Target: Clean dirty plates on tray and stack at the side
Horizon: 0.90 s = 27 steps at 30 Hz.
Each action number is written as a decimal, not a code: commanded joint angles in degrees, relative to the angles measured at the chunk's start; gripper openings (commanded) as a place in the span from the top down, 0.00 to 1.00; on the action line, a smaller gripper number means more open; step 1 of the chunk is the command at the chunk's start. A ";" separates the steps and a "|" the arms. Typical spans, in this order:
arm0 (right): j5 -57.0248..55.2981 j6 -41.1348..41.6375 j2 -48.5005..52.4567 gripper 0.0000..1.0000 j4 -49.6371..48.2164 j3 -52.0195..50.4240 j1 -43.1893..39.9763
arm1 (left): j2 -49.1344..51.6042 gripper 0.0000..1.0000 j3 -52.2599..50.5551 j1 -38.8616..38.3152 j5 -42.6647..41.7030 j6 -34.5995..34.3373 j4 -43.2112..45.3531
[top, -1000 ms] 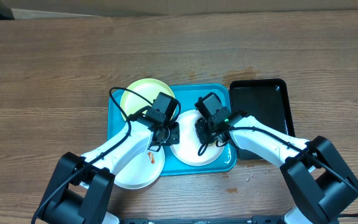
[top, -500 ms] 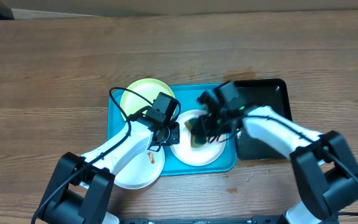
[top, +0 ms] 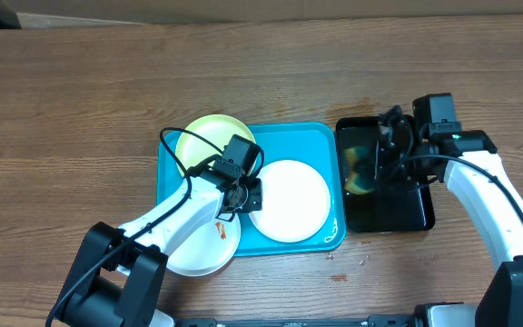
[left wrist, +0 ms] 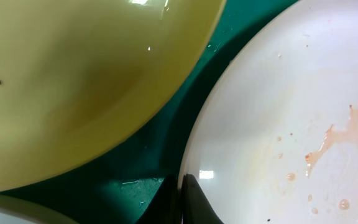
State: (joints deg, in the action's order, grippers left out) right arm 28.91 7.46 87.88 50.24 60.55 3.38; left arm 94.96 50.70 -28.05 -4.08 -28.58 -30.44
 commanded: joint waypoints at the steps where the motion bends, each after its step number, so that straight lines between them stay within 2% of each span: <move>1: -19.08 1.86 0.35 0.96 -0.02 -1.16 -0.52 | 0.33 0.96 1.29 -0.24 0.20 0.28 -1.53; 5: -21.81 2.86 1.31 0.96 -1.57 -3.72 -0.50 | -0.83 0.96 5.07 -0.24 2.36 0.26 -5.03; 8: -21.84 3.02 1.66 0.96 -3.67 -6.08 -0.50 | -1.92 0.96 8.83 -0.26 7.78 0.26 -8.70; 11: -21.86 3.02 1.68 0.83 -5.95 -8.31 -0.50 | -2.69 0.96 12.33 -0.26 12.13 0.33 -12.48; 12: -21.90 3.04 1.68 0.75 -6.62 -8.94 -0.52 | -2.86 0.96 13.33 -0.26 13.09 0.52 -13.53; 14: -22.99 3.06 1.68 0.63 -7.37 -9.84 -0.50 | -3.06 0.96 15.17 -0.26 14.49 1.81 -15.10; 18: -23.32 3.06 1.68 0.47 -8.02 -9.99 -0.50 | -3.21 0.96 18.43 -0.26 16.35 1.84 -17.53; 21: -23.30 3.06 1.66 0.36 -8.66 -9.90 -0.50 | -3.21 0.96 21.03 -0.26 16.52 2.03 -18.88; 24: -23.32 3.08 1.66 0.32 -8.15 -8.55 -0.59 | -3.21 0.96 23.32 -0.42 16.68 2.75 -18.99; 27: -23.32 3.63 1.66 0.27 -5.46 -5.20 -0.63 | -3.21 0.96 25.29 -1.27 20.22 3.34 -18.80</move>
State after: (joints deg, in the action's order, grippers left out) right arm 6.09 10.68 89.56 44.16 51.70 2.98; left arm 93.27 73.08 -28.29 12.14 -26.72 -49.50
